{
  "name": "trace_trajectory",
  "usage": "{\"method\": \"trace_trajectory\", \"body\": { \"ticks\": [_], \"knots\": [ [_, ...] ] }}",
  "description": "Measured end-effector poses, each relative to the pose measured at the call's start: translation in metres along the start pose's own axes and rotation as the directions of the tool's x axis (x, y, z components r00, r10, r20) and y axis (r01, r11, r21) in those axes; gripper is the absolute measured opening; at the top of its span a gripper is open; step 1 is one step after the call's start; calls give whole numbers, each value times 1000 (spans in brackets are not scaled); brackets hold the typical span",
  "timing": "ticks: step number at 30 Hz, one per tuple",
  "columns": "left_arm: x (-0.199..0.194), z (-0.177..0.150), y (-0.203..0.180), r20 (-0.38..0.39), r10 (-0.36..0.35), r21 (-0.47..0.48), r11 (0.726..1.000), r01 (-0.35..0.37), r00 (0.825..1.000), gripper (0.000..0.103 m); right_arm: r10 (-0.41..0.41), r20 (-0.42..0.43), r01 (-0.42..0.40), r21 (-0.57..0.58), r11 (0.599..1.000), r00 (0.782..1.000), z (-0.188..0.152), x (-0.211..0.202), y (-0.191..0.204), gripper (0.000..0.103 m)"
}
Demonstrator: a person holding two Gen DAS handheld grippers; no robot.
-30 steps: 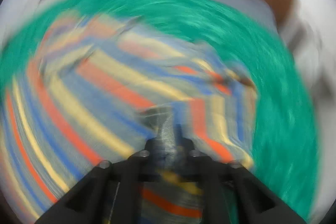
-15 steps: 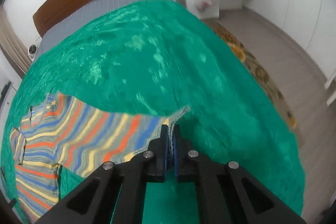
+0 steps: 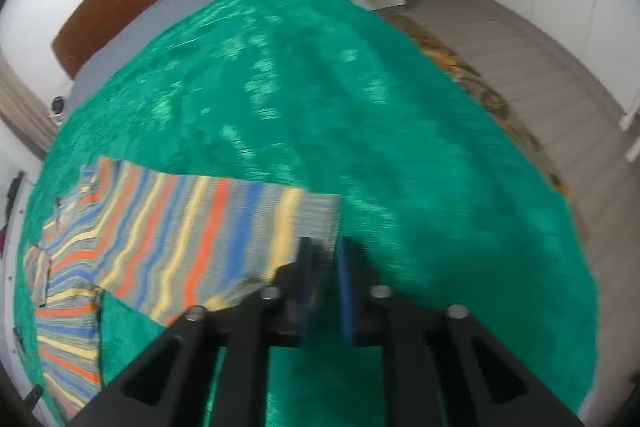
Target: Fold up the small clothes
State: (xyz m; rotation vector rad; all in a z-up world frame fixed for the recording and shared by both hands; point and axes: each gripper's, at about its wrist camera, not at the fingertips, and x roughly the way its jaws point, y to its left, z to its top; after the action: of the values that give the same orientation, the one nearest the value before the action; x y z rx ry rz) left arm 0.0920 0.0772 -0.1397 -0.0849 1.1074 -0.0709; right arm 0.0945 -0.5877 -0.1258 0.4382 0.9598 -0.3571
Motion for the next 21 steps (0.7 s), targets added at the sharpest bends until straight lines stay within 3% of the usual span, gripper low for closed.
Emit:
{"method": "trace_trajectory", "body": {
  "ticks": [4, 6, 8, 11, 14, 16, 18, 19, 20, 21],
  "knots": [
    [1, -6, 0, -8, 8, 17, 1000, -8, 1000, 89, 13, 9, -12, -56, 998, 1000, -15, -32, 8, 40],
    [0, -9, 0, -15, 5, 24, 1000, -5, 1000, 89, 64, -22, -66, -113, 991, 998, -32, -45, 26, 44],
    [-6, -14, 2, -8, -2, 35, 999, 2, 1000, 89, 163, -88, -177, -185, 967, 983, -66, -64, 55, 45],
    [-11, -26, 4, -2, -2, 57, 998, 2, 1000, 90, 341, -255, -401, -241, 884, 905, -135, -86, 95, 46],
    [-12, -35, 3, -8, 2, 77, 997, -1, 1000, 90, 423, -410, -538, -225, 812, 808, -207, -95, 125, 46],
    [-12, -39, 1, -7, -3, 90, 996, 4, 1000, 90, 430, -460, -563, -205, 800, 777, -243, -92, 136, 46],
    [-12, -41, -3, -7, -10, 97, 995, 10, 1000, 90, 411, -477, -552, -203, 809, 777, -266, -81, 143, 46],
    [-13, -42, -4, -8, -15, 100, 995, 15, 1000, 89, 404, -486, -547, -196, 814, 775, -271, -76, 145, 42],
    [-15, -42, -6, -5, -22, 103, 994, 22, 1000, 90, 387, -501, -537, -197, 820, 774, -279, -71, 147, 13],
    [-18, -43, -7, 2, -26, 108, 994, 26, 1000, 90, 368, -502, -525, -214, 824, 783, -281, -71, 148, 6]
  ]
}}
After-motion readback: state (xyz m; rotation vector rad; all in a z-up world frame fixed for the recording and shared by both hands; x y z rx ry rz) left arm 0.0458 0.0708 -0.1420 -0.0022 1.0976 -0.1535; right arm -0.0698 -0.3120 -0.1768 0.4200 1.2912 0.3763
